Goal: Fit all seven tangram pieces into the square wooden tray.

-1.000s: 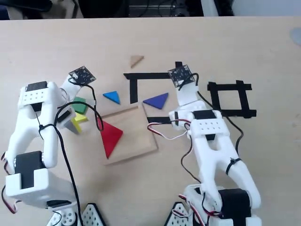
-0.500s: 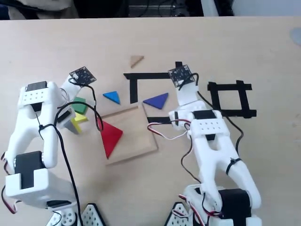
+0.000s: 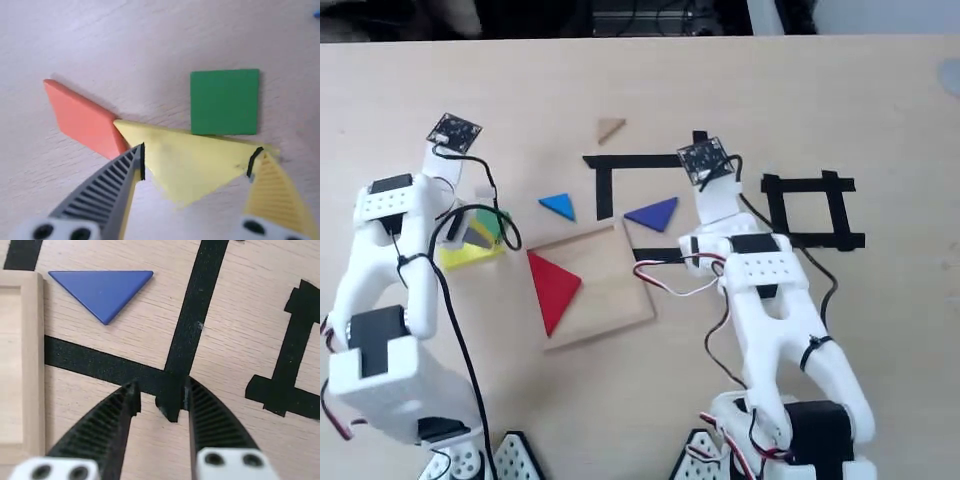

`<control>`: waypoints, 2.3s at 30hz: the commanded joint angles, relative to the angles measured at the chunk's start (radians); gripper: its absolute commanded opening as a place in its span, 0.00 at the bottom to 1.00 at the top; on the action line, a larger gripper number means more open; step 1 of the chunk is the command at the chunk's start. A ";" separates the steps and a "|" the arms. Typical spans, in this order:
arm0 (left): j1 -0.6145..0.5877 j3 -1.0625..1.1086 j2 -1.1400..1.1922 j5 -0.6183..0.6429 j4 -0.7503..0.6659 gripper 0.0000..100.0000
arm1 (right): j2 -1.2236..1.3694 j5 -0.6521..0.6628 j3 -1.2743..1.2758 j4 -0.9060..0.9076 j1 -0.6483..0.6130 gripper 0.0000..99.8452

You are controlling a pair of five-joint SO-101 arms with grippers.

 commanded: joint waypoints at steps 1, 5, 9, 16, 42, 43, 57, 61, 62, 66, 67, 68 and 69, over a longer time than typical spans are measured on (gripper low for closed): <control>-0.013 -0.079 0.071 0.012 -0.025 0.34 | -0.002 0.011 -0.019 -0.015 -0.011 0.15; -0.018 -0.096 0.121 -0.044 -0.002 0.34 | -0.002 0.011 -0.019 -0.015 -0.014 0.15; -0.012 -0.122 0.106 -0.140 0.115 0.34 | -0.002 0.011 -0.019 -0.017 -0.014 0.15; -0.033 -0.133 0.097 -0.468 0.446 0.34 | -0.002 0.011 -0.019 -0.017 -0.014 0.15; -0.378 -0.018 -0.112 -0.652 0.502 0.34 | 0.031 0.009 -0.053 -0.021 -0.048 0.01; -0.389 0.008 -0.107 -0.626 0.446 0.34 | 0.059 0.009 -0.073 -0.018 -0.048 0.01; -0.211 0.096 -0.020 -0.457 0.264 0.34 | 0.437 0.011 -0.357 0.124 -0.114 0.01; -0.139 0.071 -0.026 -0.459 0.304 0.34 | 0.437 0.032 -0.355 0.130 -0.118 0.01; -0.111 0.054 -0.020 -0.459 0.324 0.34 | 0.437 0.035 -0.355 0.130 -0.118 0.01; -0.008 0.010 -0.015 -0.451 0.345 0.34 | 0.441 0.037 -0.358 0.163 -0.129 0.01; 0.015 -0.002 -0.015 -0.451 0.345 0.34 | 0.441 0.037 -0.358 0.166 -0.144 0.01; 0.035 -0.013 -0.015 -0.451 0.345 0.34 | 0.441 0.037 -0.355 0.166 -0.158 0.01; 0.054 -0.022 -0.015 -0.451 0.345 0.34 | 0.441 0.037 -0.355 0.166 -0.170 0.01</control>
